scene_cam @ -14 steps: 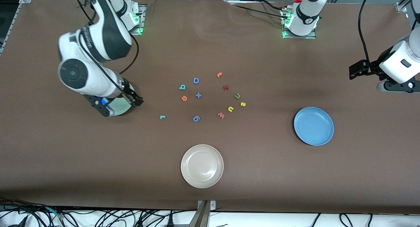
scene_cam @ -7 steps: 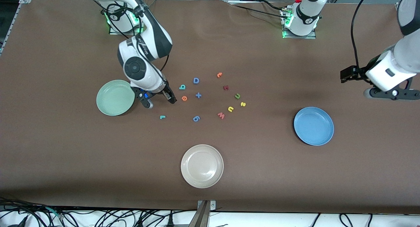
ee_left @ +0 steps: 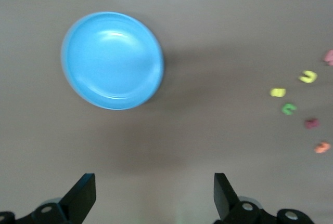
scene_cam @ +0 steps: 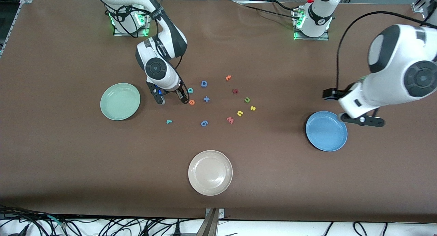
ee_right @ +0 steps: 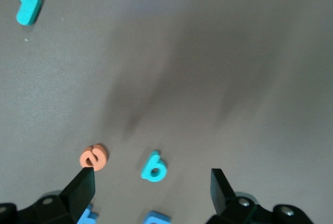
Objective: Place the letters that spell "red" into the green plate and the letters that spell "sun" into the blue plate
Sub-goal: 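Move the right gripper and the left gripper toward the foam letters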
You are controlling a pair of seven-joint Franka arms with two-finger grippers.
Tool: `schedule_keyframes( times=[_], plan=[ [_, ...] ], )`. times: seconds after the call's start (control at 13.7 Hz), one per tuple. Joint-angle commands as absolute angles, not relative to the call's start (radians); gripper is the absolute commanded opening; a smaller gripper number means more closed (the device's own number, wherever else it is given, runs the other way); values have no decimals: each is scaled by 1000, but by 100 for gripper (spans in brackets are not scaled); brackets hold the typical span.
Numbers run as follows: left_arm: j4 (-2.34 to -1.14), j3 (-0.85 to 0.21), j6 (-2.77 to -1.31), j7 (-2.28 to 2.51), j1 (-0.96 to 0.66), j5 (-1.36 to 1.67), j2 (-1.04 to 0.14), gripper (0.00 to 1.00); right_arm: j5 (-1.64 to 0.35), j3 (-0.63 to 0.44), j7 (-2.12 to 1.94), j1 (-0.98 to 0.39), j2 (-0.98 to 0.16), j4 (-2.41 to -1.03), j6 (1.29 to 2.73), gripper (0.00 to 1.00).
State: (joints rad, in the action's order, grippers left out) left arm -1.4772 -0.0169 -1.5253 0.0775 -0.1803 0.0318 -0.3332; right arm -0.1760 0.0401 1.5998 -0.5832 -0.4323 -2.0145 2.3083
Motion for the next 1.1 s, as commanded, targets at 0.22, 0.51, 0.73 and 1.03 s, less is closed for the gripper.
schedule_keyframes(
  times=[0.22, 0.51, 0.73, 1.03],
  plan=[
    [-1480, -18, -1767, 306, -328, 132, -512, 100, -193, 71, 1715, -595, -505, -2043, 2427, 98],
    [-1482, -17, -1932, 521, -420, 129, -627, 100, -193, 87, 1752, -595, -502, -2051, 2425, 98],
    [-1509, -18, -1997, 597, -454, 130, -670, 100, -193, 118, 1798, -595, -500, -2051, 2427, 98],
    [-1664, -20, -2182, 658, -497, 130, -640, 100, -193, 120, 1802, -595, -502, -2069, 2425, 92]
  ],
)
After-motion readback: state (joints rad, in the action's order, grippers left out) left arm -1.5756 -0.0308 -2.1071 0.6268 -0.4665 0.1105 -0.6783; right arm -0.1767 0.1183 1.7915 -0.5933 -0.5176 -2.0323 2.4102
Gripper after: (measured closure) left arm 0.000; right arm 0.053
